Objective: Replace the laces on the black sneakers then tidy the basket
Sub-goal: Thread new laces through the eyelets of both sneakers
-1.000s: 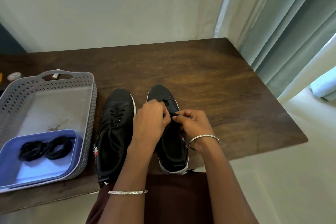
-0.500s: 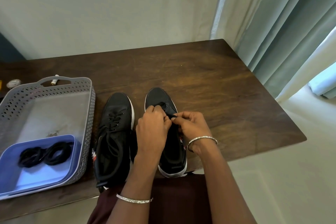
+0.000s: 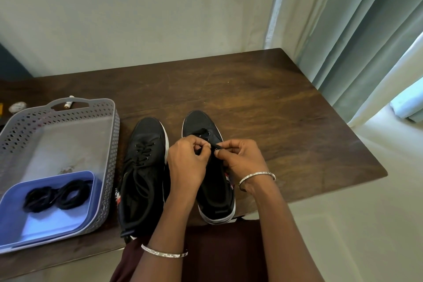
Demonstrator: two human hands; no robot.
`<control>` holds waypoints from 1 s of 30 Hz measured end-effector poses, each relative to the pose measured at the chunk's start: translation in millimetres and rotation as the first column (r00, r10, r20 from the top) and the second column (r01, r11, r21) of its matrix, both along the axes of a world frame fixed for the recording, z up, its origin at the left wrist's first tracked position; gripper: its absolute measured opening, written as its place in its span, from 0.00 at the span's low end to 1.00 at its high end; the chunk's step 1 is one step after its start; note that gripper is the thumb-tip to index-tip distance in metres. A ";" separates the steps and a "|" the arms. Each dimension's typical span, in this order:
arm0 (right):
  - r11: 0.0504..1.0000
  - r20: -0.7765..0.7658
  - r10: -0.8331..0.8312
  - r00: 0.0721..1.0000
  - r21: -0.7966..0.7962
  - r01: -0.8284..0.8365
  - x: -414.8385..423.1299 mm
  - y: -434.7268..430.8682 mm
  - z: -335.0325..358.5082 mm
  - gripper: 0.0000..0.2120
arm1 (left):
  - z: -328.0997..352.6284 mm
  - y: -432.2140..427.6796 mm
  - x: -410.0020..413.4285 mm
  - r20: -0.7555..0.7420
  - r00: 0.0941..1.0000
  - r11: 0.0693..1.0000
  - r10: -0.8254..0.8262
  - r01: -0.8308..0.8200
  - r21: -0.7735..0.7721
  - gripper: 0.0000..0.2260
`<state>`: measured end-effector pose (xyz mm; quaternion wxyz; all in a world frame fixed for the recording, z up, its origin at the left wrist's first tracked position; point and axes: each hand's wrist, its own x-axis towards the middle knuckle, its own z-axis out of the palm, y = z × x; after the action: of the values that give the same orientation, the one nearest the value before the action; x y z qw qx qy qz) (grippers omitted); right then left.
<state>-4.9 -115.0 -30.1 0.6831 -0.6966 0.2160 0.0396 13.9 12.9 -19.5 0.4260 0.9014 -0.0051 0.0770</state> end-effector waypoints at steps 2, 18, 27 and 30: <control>1.000 -0.007 0.007 1.000 0.000 -0.007 -0.7 -0.5 1.5 0.06 | -0.2 0.4 1.7 0.006 1.000 0.998 -0.020 0.020 0.061 0.03; 0.999 -0.047 -0.014 0.999 0.032 0.015 0.4 1.3 -0.2 0.07 | -12.0 -6.5 -2.0 -0.099 0.993 0.980 0.059 -0.038 0.195 0.04; 0.997 -0.054 -0.016 0.998 0.080 0.021 0.1 0.6 -0.9 0.06 | -14.2 5.2 1.9 -0.067 0.997 0.991 -0.025 0.034 0.132 0.02; 0.995 -0.060 -0.008 0.998 0.095 0.014 0.4 0.6 -1.9 0.07 | -13.6 5.8 2.8 -0.058 0.998 0.991 -0.023 0.030 0.131 0.02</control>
<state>-4.5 -114.3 -32.0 0.7089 -0.6606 0.2380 0.0667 16.6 18.7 -33.1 0.3666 0.9292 -0.0102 0.0453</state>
